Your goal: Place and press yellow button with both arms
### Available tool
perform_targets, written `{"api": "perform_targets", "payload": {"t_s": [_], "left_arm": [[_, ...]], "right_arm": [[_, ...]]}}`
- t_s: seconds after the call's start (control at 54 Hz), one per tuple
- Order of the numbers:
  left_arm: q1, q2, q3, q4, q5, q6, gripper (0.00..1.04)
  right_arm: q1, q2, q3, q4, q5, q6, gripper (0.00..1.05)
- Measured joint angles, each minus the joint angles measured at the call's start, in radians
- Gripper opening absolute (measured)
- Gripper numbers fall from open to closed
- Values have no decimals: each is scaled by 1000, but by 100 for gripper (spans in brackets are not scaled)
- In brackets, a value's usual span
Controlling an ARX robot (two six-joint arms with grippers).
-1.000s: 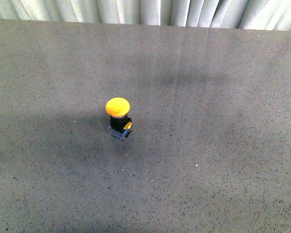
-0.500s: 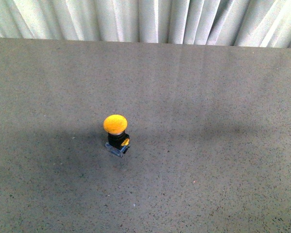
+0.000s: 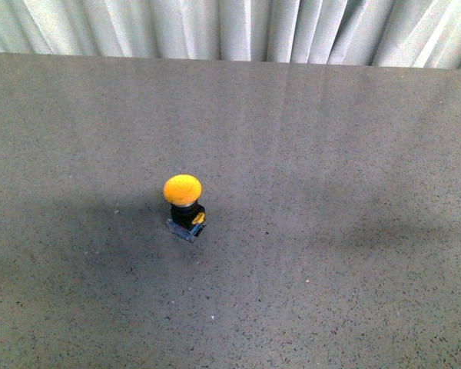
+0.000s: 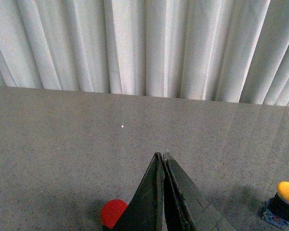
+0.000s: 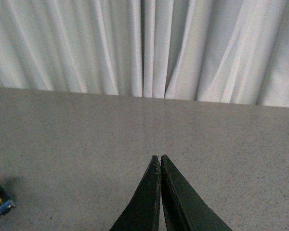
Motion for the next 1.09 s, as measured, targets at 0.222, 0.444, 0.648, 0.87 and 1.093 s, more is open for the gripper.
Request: {"api": "perform_targets", "payload": {"t_s": [0.222,0.444,0.648,0.87,1.093], "left_arm": [[0,0,0,0,0,0,1],[0,0,0,0,0,0,1],[0,0,0,0,0,0,1],[0,0,0,0,0,0,1],[0,0,0,0,0,0,1]], "right_arm": [[-2,-138,-15,-124,-2,0,1],[-2,-267,-16,-245,-1,0,1],[-2,-355,-16,-329,-1,0,1],[-2,-439,-16,-410,-1,0,1],[-2,-514,-16,-484,-1,0,1]]}}
